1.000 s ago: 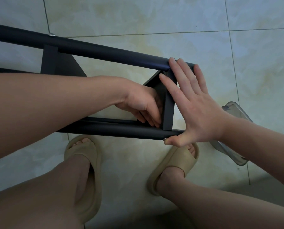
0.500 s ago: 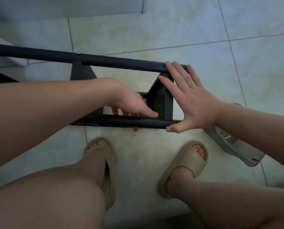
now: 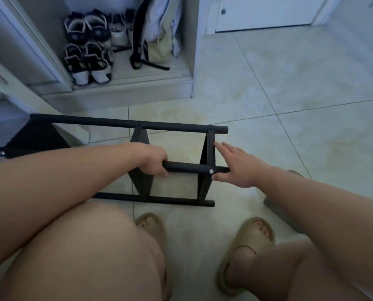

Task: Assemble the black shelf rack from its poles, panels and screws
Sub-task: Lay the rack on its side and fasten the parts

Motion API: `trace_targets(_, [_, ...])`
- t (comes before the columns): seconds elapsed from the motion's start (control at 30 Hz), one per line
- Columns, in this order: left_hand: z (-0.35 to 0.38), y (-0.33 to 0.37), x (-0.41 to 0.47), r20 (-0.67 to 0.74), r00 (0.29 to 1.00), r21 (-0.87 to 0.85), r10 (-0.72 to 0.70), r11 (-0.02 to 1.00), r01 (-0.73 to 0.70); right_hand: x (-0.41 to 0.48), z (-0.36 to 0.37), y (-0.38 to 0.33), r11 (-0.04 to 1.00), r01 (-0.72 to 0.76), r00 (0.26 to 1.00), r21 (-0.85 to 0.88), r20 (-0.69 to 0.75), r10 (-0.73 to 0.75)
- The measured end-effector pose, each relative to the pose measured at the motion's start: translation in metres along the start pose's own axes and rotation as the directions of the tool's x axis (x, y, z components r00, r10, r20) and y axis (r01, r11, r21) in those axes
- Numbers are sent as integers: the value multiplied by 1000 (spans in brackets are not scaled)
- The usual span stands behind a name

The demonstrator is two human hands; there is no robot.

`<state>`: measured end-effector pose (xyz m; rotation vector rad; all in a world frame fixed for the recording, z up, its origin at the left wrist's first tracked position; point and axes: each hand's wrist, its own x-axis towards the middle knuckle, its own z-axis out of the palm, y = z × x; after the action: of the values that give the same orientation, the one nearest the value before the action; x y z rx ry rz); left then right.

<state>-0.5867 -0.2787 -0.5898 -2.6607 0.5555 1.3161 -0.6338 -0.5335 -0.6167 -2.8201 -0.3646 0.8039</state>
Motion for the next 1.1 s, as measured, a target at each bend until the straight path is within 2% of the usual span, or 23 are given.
trace_targets(0.1, [-18,-3,-11,-136,990,0,28,1000,-28,-12,-12,-11,986,-10,998,165,-53,19])
trace_targets(0.2, [-31,3,-16,-249,966,21,71,997,-68,-23,-24,-20,975,-30,993,221,-102,54])
trace_targets(0.33, [-26,25,-10,-410,905,-22,115,990,-136,-30,-32,-23,982,-141,971,127,-177,162])
trace_targets(0.43, [-20,38,6,-497,863,-68,96,986,-149,-29,-30,-16,982,-172,959,71,-216,184])
trace_targets(0.73, [-39,34,74,-559,828,-160,37,976,-151,23,-17,15,984,-177,962,25,-209,178])
trace_targets(0.8, [-46,30,94,-593,805,-156,32,976,-154,43,-16,28,984,-178,953,-5,-252,171])
trace_targets(0.9, [-58,20,118,-675,738,-113,15,986,-123,79,-21,40,988,-151,925,-1,-352,141])
trace_targets(1.1, [-63,0,173,-839,531,-126,-116,992,17,150,-9,50,991,-130,863,19,-490,122])
